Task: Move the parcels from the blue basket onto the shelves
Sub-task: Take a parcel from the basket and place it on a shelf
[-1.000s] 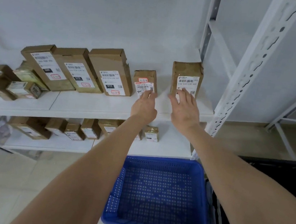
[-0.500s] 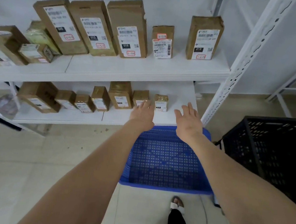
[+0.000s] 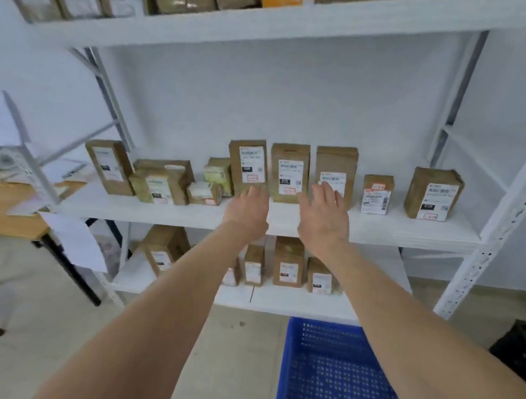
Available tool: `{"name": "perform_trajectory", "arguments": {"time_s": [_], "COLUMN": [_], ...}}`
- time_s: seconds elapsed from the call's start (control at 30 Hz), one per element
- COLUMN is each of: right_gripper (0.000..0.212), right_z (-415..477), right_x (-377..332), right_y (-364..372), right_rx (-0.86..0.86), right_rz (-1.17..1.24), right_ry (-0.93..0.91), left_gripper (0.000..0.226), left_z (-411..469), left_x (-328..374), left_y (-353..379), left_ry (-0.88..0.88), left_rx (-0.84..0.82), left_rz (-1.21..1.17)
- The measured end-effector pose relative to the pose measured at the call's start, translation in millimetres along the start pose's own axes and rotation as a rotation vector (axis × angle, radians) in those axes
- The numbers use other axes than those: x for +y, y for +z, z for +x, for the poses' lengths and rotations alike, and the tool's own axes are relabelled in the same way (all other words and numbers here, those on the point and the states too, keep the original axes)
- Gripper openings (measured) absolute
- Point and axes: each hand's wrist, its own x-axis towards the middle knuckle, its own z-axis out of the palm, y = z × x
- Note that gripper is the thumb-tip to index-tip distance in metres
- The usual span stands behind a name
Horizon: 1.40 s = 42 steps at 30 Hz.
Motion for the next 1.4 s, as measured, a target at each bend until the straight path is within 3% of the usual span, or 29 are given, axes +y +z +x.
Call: {"name": "perform_trajectory", "arguments": {"time_s": [0.4, 0.5, 0.73, 0.9, 1.23, 1.4], "right_gripper": [0.05, 0.049, 0.054, 0.053, 0.079, 0.103], "right_z": [198, 243, 314, 356, 446, 486], "right_x": [-117, -139, -195, -244, -360, -415], "right_y": [-175, -209, -234, -236, -242, -234], "right_rx": [0.554, 0.628, 0.651, 0.667, 0.662, 0.545], "right_rz": [0.046, 0.039, -0.008, -0.015, -0.021, -0.059], "right_ry": [-0.125, -0.129, -0.162, -0.204, -0.146, -0.085], "left_gripper": [0.062, 0.057, 0.049, 0.06, 0.046, 0.047], "left_z": [104, 128, 163, 189, 249, 275], "left_x": [-155, -191, -272, -331, -494, -573], "left_y": [-196, -226, -260, -279, -320, -334], "left_ry": [-0.043, -0.029, -0.062, -0.052, 0.008, -0.09], "left_rx": [0.51, 0.601, 0.708, 0.758, 0.925, 0.863], "left_rz": [0.034, 0.075, 0.074, 0.108, 0.129, 0.052]}}
